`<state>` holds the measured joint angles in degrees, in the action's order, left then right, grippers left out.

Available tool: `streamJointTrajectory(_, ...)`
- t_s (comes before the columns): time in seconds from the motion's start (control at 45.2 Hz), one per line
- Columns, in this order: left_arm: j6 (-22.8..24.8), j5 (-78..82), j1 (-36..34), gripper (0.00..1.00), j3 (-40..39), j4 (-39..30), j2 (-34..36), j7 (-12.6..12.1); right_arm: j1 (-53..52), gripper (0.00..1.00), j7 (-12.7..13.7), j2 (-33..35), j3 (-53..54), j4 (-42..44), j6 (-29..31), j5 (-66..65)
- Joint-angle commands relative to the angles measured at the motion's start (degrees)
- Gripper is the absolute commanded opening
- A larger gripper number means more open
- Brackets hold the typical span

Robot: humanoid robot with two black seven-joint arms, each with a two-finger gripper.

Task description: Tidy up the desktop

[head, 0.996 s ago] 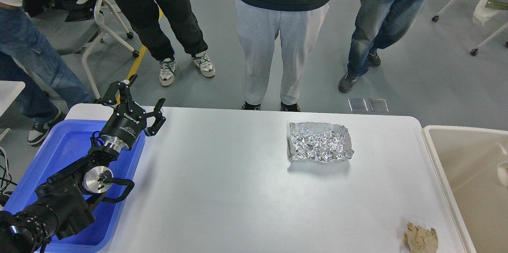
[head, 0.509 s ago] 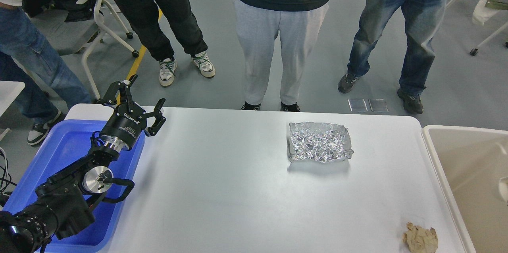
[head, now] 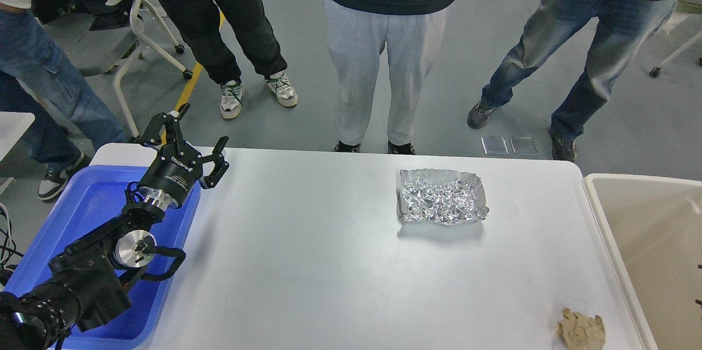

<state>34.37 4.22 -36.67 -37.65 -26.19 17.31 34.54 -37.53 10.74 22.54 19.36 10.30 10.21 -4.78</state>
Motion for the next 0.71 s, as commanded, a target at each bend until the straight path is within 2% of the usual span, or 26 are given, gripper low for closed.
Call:
streamJointTrajectory(0.0,0.0,0.0,-0.1,1.00,0.0,0.0,0.0,0.0,-0.8,1.00,-0.1,-0.1,0.1,-0.2,0.7,0.7)
streamJointTrajectory(0.221,0.0,0.0,-0.1,1.00,0.0,0.0,0.0,0.0,-2.7,1.00,-1.8,0.1,0.1,-0.5,1.4,7.4)
streamJointTrajectory(0.288,0.0,0.0,-0.1,1.00,0.0,0.0,0.0,0.0,-3.6,1.00,-3.5,0.1,0.1,-0.5,2.8,9.3)
streamJointTrajectory(0.376,0.0,0.0,-0.1,1.00,0.0,0.0,0.0,0.0,-5.2,1.00,-8.0,0.1,0.1,-0.6,6.7,11.7)
streamJointTrajectory(0.421,0.0,0.0,-0.1,1.00,0.0,0.0,0.0,0.0,-5.8,1.00,-9.3,0.1,0.2,-1.0,9.4,12.8)
streamJointTrajectory(0.62,0.0,0.0,-0.1,1.00,0.0,0.0,0.0,0.0,-10.3,1.00,-9.2,0.1,4.5,-1.6,22.5,22.4)
streamJointTrajectory(0.686,0.0,0.0,-0.1,1.00,0.0,0.0,0.0,0.0,-11.9,1.00,-9.1,0.0,5.4,-2.1,23.6,23.1)
